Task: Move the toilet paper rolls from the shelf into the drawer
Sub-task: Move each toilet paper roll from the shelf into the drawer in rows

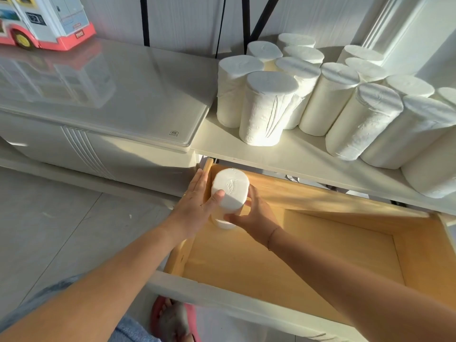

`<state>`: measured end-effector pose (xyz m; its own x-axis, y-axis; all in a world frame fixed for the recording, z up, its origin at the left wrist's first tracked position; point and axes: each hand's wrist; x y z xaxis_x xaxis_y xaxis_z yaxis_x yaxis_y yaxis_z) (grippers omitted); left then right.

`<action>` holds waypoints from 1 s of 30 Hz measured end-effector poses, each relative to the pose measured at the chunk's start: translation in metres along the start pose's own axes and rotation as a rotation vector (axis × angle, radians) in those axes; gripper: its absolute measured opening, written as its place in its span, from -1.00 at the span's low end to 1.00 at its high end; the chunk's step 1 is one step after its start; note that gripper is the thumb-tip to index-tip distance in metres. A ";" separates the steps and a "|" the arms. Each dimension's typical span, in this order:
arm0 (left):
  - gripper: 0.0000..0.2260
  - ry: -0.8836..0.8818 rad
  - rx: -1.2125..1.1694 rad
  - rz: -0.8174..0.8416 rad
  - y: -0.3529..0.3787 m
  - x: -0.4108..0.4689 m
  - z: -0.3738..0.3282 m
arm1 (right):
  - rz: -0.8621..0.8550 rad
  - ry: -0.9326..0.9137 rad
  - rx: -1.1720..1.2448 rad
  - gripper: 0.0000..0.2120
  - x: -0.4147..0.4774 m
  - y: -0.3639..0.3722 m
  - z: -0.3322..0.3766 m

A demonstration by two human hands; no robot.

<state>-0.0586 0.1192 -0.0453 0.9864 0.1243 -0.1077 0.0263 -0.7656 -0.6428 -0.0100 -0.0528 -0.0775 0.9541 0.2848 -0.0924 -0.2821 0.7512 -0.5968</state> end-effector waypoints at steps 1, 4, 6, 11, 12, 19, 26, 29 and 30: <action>-0.27 0.000 0.006 0.002 -0.001 0.000 -0.001 | 0.007 -0.007 -0.002 -0.05 0.001 0.002 0.002; -0.32 0.029 0.056 -0.002 -0.001 -0.001 -0.002 | 0.047 -0.050 -0.040 0.03 0.001 0.004 0.008; -0.37 0.045 0.082 -0.010 0.000 -0.002 -0.002 | 0.104 -0.106 -0.070 0.10 0.001 0.000 0.011; -0.26 0.029 -0.027 -0.046 -0.002 0.000 -0.002 | 0.239 -0.228 -0.271 0.14 0.017 -0.030 0.020; -0.23 0.027 -0.041 -0.043 -0.003 0.001 -0.002 | 0.255 -0.256 -0.319 0.13 0.023 -0.034 0.022; -0.15 0.039 -0.083 -0.002 -0.009 0.003 0.002 | 0.308 -0.368 -0.451 0.12 0.041 -0.033 0.035; -0.36 0.013 -0.168 0.046 -0.015 0.004 0.009 | 0.117 -0.245 -0.545 -0.03 0.022 -0.033 0.034; -0.44 0.021 -0.173 0.051 -0.012 0.005 0.009 | -0.024 -0.151 -0.447 -0.22 0.008 -0.026 0.024; -0.43 0.023 -0.177 0.050 -0.011 0.006 0.009 | -0.054 -0.135 -0.398 -0.26 0.006 -0.022 0.022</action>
<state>-0.0547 0.1339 -0.0454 0.9906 0.0698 -0.1176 0.0027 -0.8696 -0.4937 -0.0006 -0.0549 -0.0474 0.9373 0.3466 0.0363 -0.1463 0.4861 -0.8616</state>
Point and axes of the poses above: each hand's wrist, its own x-axis towards the middle knuckle, its own y-axis out of the palm, z = x × y, and after that the axes turned 5 degrees about -z, right-handed
